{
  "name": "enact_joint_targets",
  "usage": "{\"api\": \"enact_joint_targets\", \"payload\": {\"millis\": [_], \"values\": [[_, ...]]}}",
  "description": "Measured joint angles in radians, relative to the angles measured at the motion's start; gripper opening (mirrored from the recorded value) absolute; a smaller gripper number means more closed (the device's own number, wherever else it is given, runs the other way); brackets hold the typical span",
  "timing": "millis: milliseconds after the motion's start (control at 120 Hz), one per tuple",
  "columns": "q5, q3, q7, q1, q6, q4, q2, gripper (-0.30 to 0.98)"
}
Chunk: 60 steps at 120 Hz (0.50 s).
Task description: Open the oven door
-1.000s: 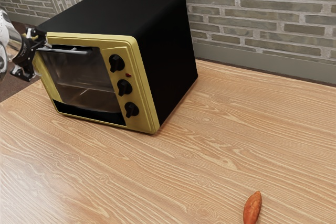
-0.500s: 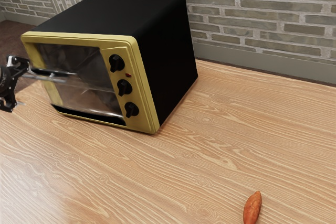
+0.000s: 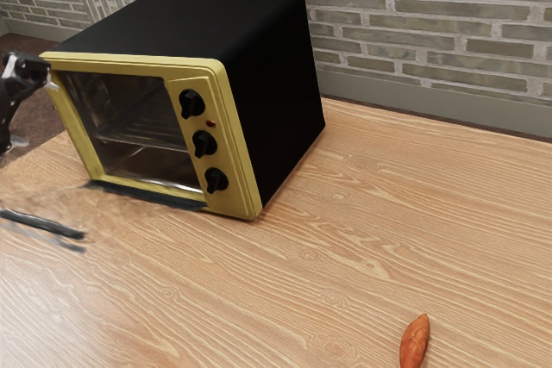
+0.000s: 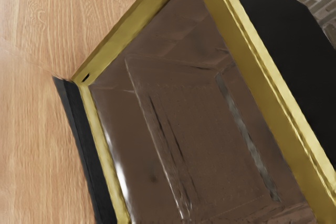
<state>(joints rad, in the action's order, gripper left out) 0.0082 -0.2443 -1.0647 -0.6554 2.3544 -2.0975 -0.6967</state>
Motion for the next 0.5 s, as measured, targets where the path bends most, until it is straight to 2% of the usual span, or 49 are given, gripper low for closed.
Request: {"api": "enact_joint_targets", "payload": {"millis": [42, 100, 142, 192, 250, 342, 500], "values": [[0.022, -0.004, -0.01, 0.131, -0.155, 0.214, 0.083, 0.68], [0.084, 0.079, -0.033, 0.458, -0.345, 0.505, 0.273, 0.68], [0.114, 0.174, -0.038, 0.653, -0.45, 0.61, 0.37, 0.68], [0.13, 0.225, -0.04, 0.773, -0.546, 0.65, 0.432, 0.68], [0.131, 0.239, -0.04, 0.817, -0.609, 0.591, 0.46, 0.68], [0.11, 0.195, -0.021, 0.737, -0.664, 0.475, 0.473, 0.69], [0.061, 0.169, 0.013, 0.713, -0.717, 0.387, 0.473, 0.69]]}}
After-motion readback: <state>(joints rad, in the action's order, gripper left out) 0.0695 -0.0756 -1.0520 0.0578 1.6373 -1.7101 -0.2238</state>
